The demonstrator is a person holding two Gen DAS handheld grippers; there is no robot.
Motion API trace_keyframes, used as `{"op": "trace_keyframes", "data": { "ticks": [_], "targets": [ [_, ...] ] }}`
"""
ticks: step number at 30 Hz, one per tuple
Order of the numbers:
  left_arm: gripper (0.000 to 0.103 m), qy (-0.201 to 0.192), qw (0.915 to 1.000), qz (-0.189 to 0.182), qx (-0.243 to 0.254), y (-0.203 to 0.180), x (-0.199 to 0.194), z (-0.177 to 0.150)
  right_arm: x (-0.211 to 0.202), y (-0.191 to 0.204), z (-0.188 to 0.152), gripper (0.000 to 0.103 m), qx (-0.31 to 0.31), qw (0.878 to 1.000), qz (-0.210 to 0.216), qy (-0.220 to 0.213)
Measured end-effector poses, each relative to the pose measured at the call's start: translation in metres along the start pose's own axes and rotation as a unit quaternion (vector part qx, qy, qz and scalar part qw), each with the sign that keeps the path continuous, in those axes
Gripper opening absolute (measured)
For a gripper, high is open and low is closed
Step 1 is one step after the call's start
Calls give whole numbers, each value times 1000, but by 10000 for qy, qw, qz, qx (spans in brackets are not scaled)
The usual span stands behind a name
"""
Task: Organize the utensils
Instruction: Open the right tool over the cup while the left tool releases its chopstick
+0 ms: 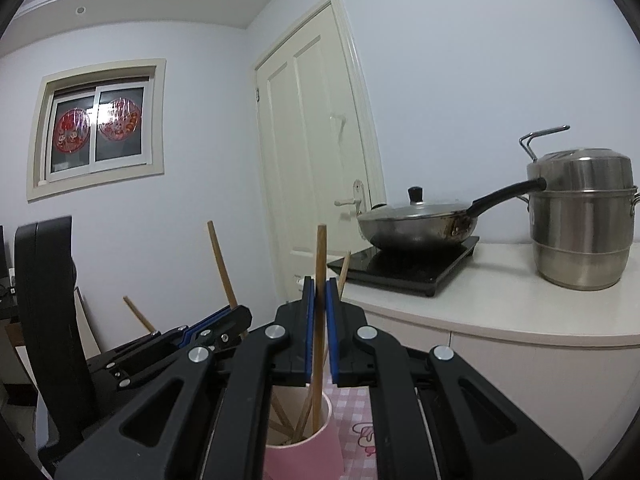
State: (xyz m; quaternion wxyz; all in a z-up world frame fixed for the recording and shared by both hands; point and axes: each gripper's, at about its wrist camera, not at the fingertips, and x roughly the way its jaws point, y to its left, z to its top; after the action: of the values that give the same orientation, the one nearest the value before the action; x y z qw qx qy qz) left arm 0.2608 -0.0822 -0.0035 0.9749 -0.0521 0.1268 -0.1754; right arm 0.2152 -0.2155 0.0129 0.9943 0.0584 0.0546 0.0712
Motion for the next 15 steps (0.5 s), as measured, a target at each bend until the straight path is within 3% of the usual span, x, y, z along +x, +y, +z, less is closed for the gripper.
{"op": "trace_keyframes", "data": {
  "ticks": [15],
  "targets": [
    [10,177,9996,-203,-46,3,-5,0,-3,2,-8,5,-42,9998,10,194]
  ]
}}
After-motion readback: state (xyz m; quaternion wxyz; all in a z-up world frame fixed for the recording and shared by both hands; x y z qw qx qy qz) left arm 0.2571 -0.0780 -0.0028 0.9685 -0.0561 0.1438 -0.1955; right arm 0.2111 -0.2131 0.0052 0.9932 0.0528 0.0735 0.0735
